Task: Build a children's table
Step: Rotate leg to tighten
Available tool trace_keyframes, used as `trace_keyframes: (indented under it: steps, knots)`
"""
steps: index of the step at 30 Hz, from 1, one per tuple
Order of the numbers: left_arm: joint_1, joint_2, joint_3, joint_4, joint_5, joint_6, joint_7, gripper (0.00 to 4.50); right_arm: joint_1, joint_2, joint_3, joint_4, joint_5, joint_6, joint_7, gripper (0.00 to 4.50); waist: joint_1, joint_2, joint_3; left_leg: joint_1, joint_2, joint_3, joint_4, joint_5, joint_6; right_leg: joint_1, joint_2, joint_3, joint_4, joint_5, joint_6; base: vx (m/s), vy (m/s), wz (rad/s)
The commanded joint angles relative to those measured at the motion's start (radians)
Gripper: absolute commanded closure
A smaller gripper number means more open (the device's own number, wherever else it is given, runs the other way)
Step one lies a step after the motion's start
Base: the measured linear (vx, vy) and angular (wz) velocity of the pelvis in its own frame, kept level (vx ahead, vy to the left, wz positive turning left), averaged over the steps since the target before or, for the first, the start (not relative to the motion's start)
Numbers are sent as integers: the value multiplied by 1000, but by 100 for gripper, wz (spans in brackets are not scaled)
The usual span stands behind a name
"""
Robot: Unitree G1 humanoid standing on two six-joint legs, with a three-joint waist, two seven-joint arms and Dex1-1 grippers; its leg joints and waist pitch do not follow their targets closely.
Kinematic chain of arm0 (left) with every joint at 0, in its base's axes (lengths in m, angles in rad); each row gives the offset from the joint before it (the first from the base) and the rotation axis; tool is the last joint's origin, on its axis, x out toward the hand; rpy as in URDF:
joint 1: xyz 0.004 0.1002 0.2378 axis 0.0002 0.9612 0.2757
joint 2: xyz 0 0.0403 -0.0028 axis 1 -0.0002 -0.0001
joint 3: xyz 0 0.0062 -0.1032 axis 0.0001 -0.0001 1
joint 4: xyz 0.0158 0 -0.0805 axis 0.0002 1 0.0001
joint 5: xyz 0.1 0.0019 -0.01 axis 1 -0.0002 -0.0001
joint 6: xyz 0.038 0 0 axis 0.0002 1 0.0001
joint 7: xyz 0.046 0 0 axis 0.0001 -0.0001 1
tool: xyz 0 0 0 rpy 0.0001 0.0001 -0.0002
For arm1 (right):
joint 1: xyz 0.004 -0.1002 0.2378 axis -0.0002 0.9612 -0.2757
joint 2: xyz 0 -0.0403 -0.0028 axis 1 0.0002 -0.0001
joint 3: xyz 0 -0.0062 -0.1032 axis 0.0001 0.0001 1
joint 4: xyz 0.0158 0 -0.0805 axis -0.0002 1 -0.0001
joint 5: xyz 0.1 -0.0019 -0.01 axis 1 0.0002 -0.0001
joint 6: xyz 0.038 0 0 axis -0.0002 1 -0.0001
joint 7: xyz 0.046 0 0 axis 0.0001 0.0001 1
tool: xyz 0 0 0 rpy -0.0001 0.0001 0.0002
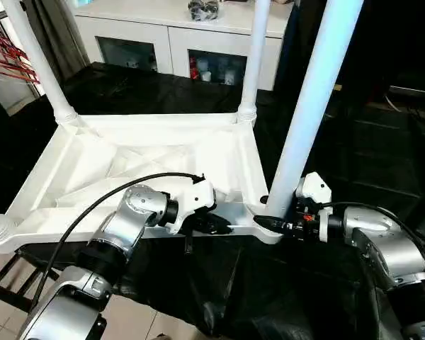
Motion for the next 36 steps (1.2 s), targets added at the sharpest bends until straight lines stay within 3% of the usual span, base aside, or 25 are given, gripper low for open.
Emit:
trace_keyframes:
  steps: [1,6,10,11,12,13,16,18,22,26,27,28,33,34,36]
  knots:
    - [-6,4,3,-36,-15,-4,4,450,22,-6,44,13,-6,27,40,238,1,-10,-58,11,61,-22,-68,-183,79,51,-75,47,-70,-211,-232,0,0,0]
    - [-6,-4,9,-27,-10,1,30,450,36,6,46,17,-8,26,29,247,1,-11,-57,9,59,-21,-67,-175,84,52,-76,47,-70,-208,-235,0,0,0]
    - [-26,-48,35,5,-2,18,135,450,55,49,39,21,-8,42,-37,249,3,-11,-54,13,59,-22,-69,-202,74,47,-77,47,-77,-259,-225,0,0,0]
    - [-47,-91,48,35,15,37,235,450,51,113,14,61,-30,34,-167,249,-3,-22,-50,16,58,-20,-72,-234,58,42,-75,49,-86,-324,-208,0,0,0]
    - [-58,-110,51,50,25,41,276,450,45,146,1,86,-43,30,-236,250,-3,-16,-48,19,57,-21,-72,-250,48,38,-76,49,-87,-356,-205,0,0,0]
    - [-69,-128,53,66,35,48,321,450,37,176,-12,110,-54,30,-303,251,-9,-17,-46,21,53,-25,-74,-276,30,39,-77,45,-96,-432,-179,0,0,0]
    - [-91,-160,59,96,48,63,391,450,12,236,-42,151,-62,45,-425,252,-19,-15,-43,25,51,-30,-77,-321,12,31,-78,43,-109,-524,-135,0,0,0]
    - [-113,-190,68,125,55,80,458,450,-16,289,-67,183,-69,54,-528,252,-27,-15,-45,22,49,-34,-79,-338,5,34,-77,40,-112,-548,-116,-29,8,-2]
    - [-149,-247,80,162,56,99,540,450,-90,389,-93,257,-98,58,-707,252,-39,-5,-48,19,49,-38,-83,-341,3,36,-76,37,-112,-493,-125,0,0,0]
    - [-161,-263,62,173,73,72,537,450,-127,440,-79,290,-113,11,-717,252,-40,-7,-52,13,51,-35,-86,-310,12,42,-75,41,-102,-375,-156,0,0,0]
    - [-161,-262,60,173,74,68,530,450,-127,442,-74,288,-112,7,-705,196,-37,-8,-53,14,51,-32,-83,-300,20,43,-77,43,-100,-343,-168,0,0,0]
    - [-161,-262,60,173,74,68,530,450,-127,442,-74,288,-112,7,-705,182,-36,-9,-53,14,51,-29,-82,-288,30,44,-76,45,-97,-320,-179,0,0,0]
    - [-129,-218,42,133,61,20,435,450,-112,419,-75,252,-83,25,-626,144,-33,-11,-56,11,51,-26,-78,-245,55,48,-77,45,-93,-302,-189,0,0,0]
    - [-129,-218,42,133,61,20,435,450,-112,419,-75,252,-83,25,-626,144,-33,-11,-56,6,51,-27,-80,-232,60,52,-78,45,-91,-292,-190,0,0,0]
    - [-121,-210,40,122,56,17,413,450,-111,409,-76,247,-81,24,-612,126,-32,-10,-55,10,51,-26,-79,-232,61,49,-78,45,-94,-311,-188,0,0,0]
